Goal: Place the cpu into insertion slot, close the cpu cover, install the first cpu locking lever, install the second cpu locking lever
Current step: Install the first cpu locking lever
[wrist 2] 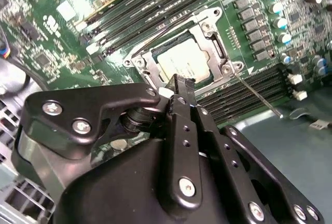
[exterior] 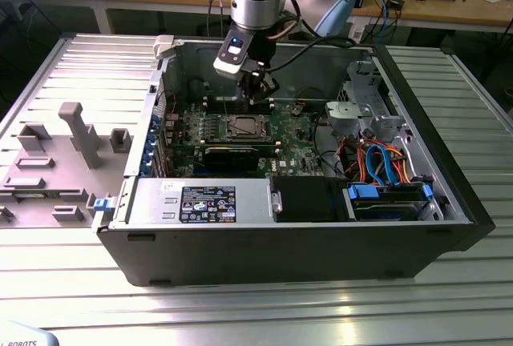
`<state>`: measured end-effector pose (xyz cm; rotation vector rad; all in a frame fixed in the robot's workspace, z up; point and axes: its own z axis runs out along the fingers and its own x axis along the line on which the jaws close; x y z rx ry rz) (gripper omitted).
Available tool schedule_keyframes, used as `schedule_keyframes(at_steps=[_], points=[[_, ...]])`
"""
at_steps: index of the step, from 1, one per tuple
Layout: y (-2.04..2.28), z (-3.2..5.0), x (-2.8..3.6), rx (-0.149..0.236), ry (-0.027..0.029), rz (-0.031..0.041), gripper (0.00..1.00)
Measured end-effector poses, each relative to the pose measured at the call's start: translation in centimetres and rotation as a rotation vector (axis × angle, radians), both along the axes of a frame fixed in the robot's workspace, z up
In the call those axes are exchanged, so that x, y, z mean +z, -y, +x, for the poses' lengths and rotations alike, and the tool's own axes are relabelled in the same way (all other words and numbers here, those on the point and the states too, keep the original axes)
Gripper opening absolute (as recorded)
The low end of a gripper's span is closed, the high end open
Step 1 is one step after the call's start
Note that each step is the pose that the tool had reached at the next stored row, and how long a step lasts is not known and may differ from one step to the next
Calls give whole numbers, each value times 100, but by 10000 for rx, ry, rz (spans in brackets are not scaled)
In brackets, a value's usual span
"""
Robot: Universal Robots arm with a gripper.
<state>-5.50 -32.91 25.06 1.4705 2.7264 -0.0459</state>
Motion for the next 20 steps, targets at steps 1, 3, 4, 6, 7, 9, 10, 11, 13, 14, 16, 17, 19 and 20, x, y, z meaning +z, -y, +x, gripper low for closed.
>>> schedule_keyframes(at_steps=[1,3,4,6,7,9,10,11,13,14,16,17,19,20], points=[[0,0,0,180,0,0,11],[0,0,-2,862,0,0,11],[0,0,-2,1128,0,0,11],[0,0,-2,1559,0,0,11],[0,0,-2,1733,0,0,11],[0,0,-4,2279,0,1,11],[0,0,-4,2464,0,0,11],[0,0,-4,2698,0,0,11],[0,0,-6,3189,0,0,11],[0,0,-7,3559,0,0,11],[1,-1,9,3887,0,1,11],[0,0,30,3941,-1,1,11],[0,0,61,4000,0,1,11],[0,0,61,4070,1,3,11]])
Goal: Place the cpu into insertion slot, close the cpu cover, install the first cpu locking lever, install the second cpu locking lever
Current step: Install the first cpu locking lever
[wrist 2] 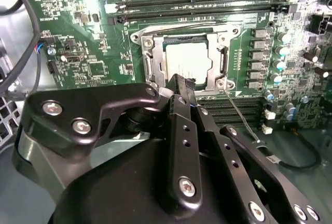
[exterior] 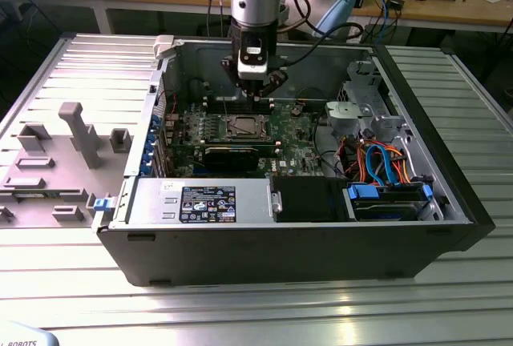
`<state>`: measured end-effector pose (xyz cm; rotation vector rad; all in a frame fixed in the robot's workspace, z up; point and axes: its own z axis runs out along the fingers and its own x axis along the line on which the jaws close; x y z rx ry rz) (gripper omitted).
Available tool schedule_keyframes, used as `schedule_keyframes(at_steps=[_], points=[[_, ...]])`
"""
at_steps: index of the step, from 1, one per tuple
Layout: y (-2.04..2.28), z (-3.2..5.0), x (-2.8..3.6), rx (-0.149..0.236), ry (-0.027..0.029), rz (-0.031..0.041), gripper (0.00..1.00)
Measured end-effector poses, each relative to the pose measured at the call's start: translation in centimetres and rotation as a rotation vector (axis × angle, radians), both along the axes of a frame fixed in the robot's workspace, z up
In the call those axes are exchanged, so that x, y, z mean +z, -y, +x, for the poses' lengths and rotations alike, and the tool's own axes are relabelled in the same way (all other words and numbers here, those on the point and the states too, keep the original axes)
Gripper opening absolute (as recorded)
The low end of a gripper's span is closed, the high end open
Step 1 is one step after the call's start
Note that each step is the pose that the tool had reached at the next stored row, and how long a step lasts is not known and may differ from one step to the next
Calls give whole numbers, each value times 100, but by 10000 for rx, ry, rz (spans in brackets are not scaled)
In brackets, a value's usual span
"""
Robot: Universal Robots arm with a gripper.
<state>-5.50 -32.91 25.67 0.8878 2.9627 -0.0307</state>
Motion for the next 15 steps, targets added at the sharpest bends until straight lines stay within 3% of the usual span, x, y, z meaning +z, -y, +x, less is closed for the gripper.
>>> schedule_keyframes(at_steps=[10,12,15], points=[[0,-1,1,2626,-1,-3,11],[0,0,1,3003,-1,-3,11],[1,-6,1,3114,-1,-3,11]])
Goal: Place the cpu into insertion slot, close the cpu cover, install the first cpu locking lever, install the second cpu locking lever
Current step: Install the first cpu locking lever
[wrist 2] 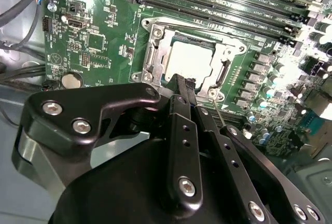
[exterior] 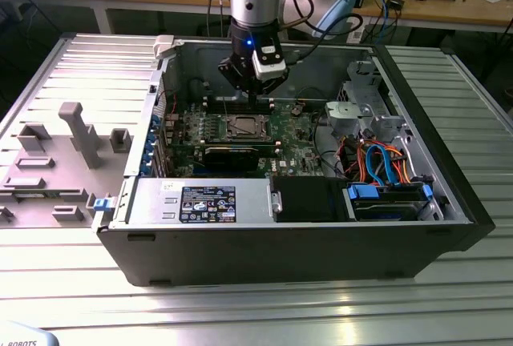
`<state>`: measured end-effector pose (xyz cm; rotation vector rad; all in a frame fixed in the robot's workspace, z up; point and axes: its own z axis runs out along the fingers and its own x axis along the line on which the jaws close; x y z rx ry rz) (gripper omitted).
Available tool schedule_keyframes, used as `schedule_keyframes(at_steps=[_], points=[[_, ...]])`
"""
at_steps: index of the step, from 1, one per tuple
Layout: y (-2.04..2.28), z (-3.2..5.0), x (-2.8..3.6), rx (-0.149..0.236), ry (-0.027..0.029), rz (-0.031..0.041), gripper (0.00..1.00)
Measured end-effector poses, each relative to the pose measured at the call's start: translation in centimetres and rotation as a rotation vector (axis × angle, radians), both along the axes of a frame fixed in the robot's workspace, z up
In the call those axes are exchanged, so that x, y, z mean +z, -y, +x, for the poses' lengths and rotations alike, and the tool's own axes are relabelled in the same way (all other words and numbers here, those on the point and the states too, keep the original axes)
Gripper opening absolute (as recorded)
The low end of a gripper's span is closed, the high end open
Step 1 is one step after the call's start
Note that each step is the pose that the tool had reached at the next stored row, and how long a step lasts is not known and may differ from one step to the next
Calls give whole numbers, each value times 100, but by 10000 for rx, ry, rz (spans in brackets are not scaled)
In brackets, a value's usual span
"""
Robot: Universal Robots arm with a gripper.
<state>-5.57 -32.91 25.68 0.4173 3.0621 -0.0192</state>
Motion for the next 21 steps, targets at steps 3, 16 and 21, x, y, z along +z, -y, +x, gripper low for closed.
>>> schedule_keyframes(at_steps=[3,16,21], points=[[0,-1,0,9,0,0,11],[0,-19,2,1705,-293,65,11],[0,-69,-2,2128,-253,647,11]])
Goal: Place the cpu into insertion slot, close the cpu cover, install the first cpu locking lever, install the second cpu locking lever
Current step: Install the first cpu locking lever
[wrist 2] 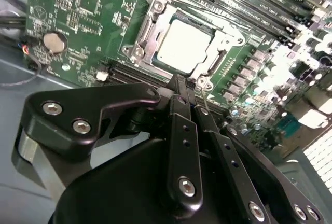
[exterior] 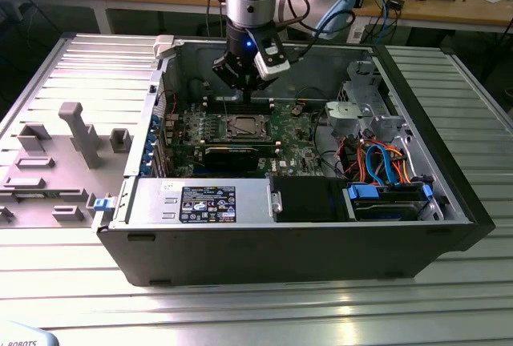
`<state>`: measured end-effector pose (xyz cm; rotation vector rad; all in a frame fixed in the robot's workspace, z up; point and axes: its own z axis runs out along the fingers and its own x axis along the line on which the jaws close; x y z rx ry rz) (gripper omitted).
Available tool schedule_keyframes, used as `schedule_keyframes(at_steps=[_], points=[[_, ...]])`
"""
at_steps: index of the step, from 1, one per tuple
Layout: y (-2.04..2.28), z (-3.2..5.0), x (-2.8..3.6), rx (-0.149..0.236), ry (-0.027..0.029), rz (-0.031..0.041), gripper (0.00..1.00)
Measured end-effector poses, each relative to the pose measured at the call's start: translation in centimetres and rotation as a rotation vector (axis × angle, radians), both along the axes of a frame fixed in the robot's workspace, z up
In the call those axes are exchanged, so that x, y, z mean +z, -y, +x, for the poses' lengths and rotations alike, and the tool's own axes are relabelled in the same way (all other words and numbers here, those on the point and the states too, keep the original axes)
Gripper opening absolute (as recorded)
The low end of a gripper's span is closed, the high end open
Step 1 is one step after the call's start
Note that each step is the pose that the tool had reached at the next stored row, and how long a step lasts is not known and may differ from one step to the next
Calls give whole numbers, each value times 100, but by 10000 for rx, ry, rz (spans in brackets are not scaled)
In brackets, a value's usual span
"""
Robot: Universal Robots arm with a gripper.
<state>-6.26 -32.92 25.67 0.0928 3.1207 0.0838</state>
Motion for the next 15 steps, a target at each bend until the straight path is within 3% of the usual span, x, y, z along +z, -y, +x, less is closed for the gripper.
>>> schedule_keyframes(at_steps=[4,5,8,15], points=[[0,-2,-5,873,0,-35,11],[0,-4,-5,1083,-8,-175,11],[1,-17,-6,1292,-15,-367,11],[0,-113,-12,1119,-20,-372,11]])
